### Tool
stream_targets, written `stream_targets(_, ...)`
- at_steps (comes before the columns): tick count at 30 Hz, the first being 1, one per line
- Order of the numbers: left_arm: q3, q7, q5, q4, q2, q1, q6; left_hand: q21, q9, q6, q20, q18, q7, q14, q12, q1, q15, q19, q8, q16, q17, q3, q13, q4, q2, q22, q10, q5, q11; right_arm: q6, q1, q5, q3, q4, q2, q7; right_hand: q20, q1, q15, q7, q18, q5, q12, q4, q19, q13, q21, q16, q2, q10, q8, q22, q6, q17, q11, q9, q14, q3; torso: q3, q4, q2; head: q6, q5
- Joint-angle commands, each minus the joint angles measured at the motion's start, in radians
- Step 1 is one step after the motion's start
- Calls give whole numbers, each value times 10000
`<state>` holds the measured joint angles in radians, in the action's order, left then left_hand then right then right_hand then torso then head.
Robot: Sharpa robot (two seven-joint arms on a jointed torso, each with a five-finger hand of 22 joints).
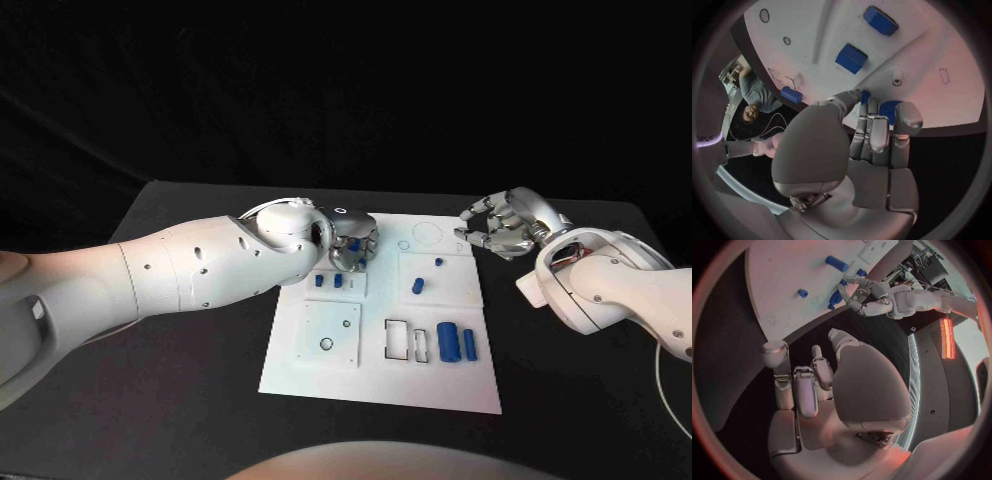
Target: Assemble the parts on the task board
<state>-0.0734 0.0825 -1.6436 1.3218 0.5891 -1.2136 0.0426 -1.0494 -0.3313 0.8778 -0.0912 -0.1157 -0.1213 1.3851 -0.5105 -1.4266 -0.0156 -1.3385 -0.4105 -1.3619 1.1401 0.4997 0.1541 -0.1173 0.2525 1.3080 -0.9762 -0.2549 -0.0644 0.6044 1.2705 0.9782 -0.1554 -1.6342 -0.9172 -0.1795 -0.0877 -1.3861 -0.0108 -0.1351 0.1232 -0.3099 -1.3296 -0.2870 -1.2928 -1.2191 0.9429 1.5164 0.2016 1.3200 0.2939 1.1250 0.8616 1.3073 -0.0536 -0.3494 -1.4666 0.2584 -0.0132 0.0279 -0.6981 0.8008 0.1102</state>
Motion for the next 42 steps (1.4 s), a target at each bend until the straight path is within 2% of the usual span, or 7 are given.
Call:
stream_targets(1,2,80,17,-19,-41,3,-216,-76,-3,150,-1,152,-9,81,72,40,10,-107,43,-54,13,80,-23,10,-77,1256,-118,65,10,-18,-6,85,1,-18,3,30,-12,55,-57,-24,119,-24,-2,12,54,-9,-9,-46,42,-45,41,8,-46,1299,-12,-9,-707,51,-4,0,-3,26,-11)
stream_targets(6,2,259,19,-38,-53,4,-322,-721,-29,415,-60,275,-38,425,171,9,92,-418,97,-372,507,212,-60,176,-246,1436,-466,122,26,-14,-6,86,1,-16,4,33,-12,55,-57,-24,119,-24,-2,12,54,-9,-9,-46,42,-45,41,8,-46,1299,-12,-9,-707,51,-6,-5,2,36,-15)
stream_targets(19,3,414,72,-50,-44,5,-467,-886,-33,549,-104,295,-103,504,365,-166,139,-495,274,-409,502,479,-106,544,-448,1470,-658,195,-18,-6,-6,87,1,-19,2,42,-12,58,-58,-22,119,-47,-8,14,55,-15,-19,-49,44,-38,52,6,-37,1300,-10,-20,-707,71,-5,0,9,64,-19)
stream_targets(26,18,290,293,12,-19,5,-175,-1232,-91,793,-105,351,-79,637,404,-116,121,-646,272,-507,656,534,-88,706,-539,1556,-944,254,19,5,-7,88,1,-22,11,62,-12,58,-58,-22,119,-47,-8,14,55,-15,-19,-49,44,-38,52,6,-37,1300,-10,-20,-707,71,0,-5,20,18,-20)
stream_targets(32,112,310,719,254,208,8,131,-1296,-102,829,-100,359,-78,682,494,-17,116,-678,313,-529,684,525,-106,736,-518,1568,-986,255,15,19,-8,90,1,-13,15,73,-12,61,-59,-20,121,-56,-6,14,57,-11,-29,-50,42,-40,60,2,-26,1301,-9,-26,-707,81,5,-6,20,-42,-27)
stream_targets(42,420,371,1277,724,793,-8,397,-1375,-117,869,-99,374,-81,702,561,84,113,-714,343,-532,681,505,-115,741,-514,1586,-1059,293,16,36,-9,117,2,15,2,61,-12,62,-60,-19,124,-59,-5,14,64,-8,-47,-56,43,-41,63,-9,-23,1287,-8,-28,-704,86,9,-23,25,-77,-41)
